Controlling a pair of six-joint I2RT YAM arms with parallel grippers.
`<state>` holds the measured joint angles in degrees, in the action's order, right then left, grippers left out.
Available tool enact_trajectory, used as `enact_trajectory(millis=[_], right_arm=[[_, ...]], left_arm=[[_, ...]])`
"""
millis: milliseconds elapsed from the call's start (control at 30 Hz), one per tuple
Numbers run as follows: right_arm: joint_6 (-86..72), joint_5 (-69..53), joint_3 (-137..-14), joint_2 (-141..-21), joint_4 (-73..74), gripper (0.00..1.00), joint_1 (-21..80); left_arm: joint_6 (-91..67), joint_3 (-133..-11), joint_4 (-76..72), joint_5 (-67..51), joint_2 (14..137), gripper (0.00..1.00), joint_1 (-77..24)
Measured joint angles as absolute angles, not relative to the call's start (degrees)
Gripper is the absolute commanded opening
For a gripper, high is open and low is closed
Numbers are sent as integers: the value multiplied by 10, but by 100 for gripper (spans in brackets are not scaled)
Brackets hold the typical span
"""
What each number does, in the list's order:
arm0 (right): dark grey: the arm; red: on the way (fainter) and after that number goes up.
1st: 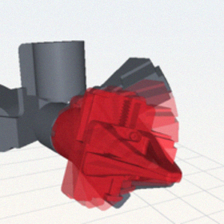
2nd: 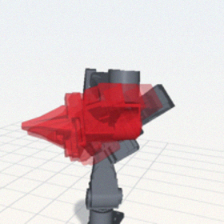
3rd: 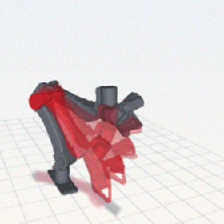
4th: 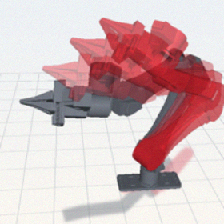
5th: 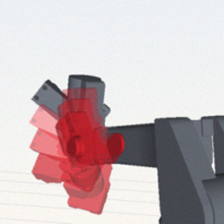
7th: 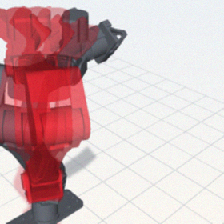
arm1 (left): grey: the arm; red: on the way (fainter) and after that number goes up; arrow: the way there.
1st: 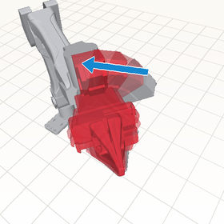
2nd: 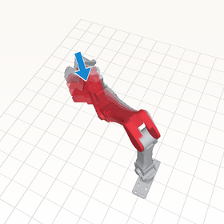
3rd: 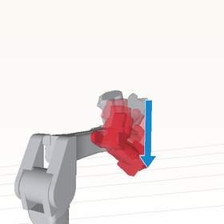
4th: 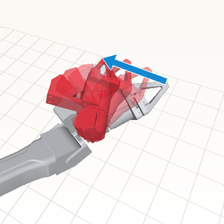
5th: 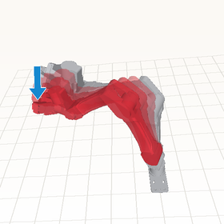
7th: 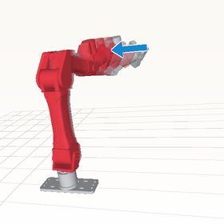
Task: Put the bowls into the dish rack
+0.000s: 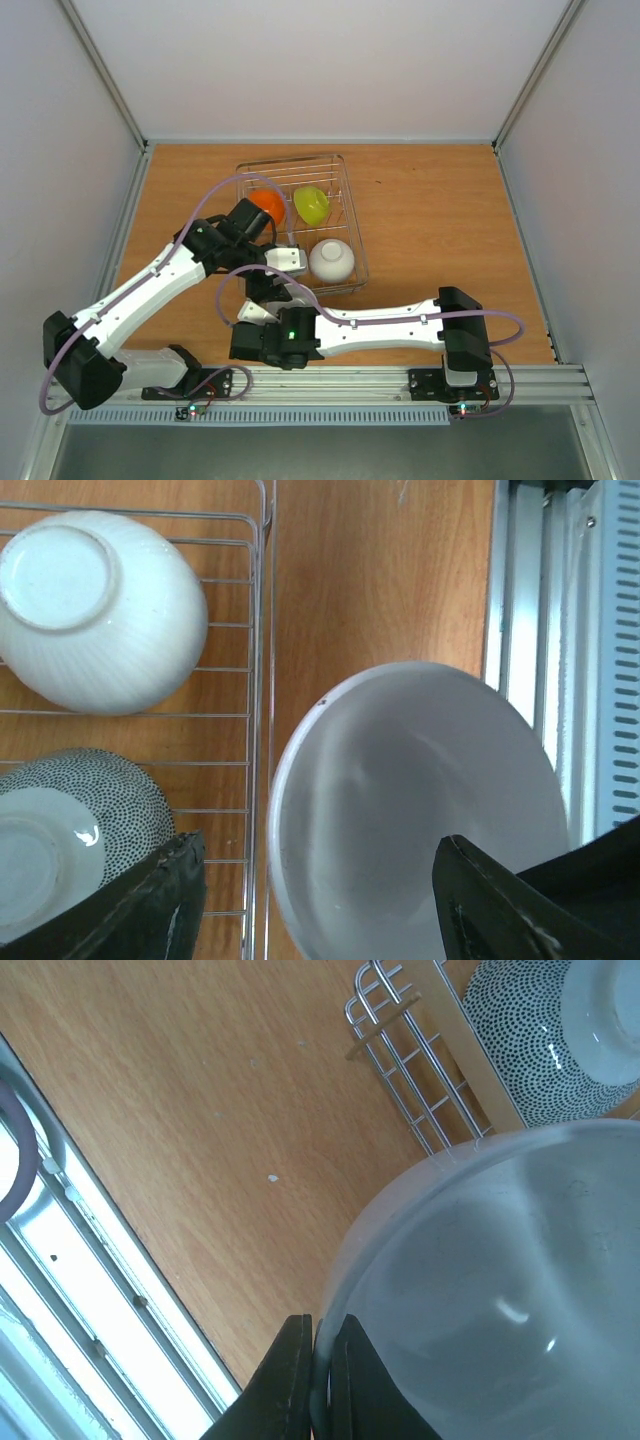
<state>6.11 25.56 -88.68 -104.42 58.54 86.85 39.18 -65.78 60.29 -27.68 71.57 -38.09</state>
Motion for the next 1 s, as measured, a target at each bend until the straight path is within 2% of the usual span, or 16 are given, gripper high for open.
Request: enact_trajectory(millis=[267, 367, 400, 433, 467, 500, 533, 867, 933, 1000], right_arm=[[61, 267, -907, -1044, 594, 1, 871], [60, 276, -909, -1044, 594, 1, 872], [61, 278, -909, -1044, 595, 1, 872], [61, 281, -909, -1044, 596, 1, 872], [60, 284, -909, -1044, 596, 1, 872], [61, 287, -909, -1044, 596, 1, 872], [61, 288, -909, -1044, 597, 1, 872], [48, 297, -918, -1047, 570, 3, 874], [46, 298, -918, -1047, 571, 13, 874], [42, 304, -918, -1047, 572, 29, 875]], left_arm=[[378, -631, 574, -218, 716, 63, -387], [377, -628, 573, -211, 716, 58, -387], [377, -628, 572, -210, 717, 52, -387], [377, -628, 572, -211, 718, 41, -388], [377, -628, 573, -212, 719, 28, -388], [375, -628, 573, -214, 721, 10, -389], [379, -628, 574, -216, 724, 2, -390], [351, -628, 554, -218, 736, 0, -392], [351, -626, 552, -219, 736, 0, -392], [356, -621, 547, -225, 735, 0, -392]])
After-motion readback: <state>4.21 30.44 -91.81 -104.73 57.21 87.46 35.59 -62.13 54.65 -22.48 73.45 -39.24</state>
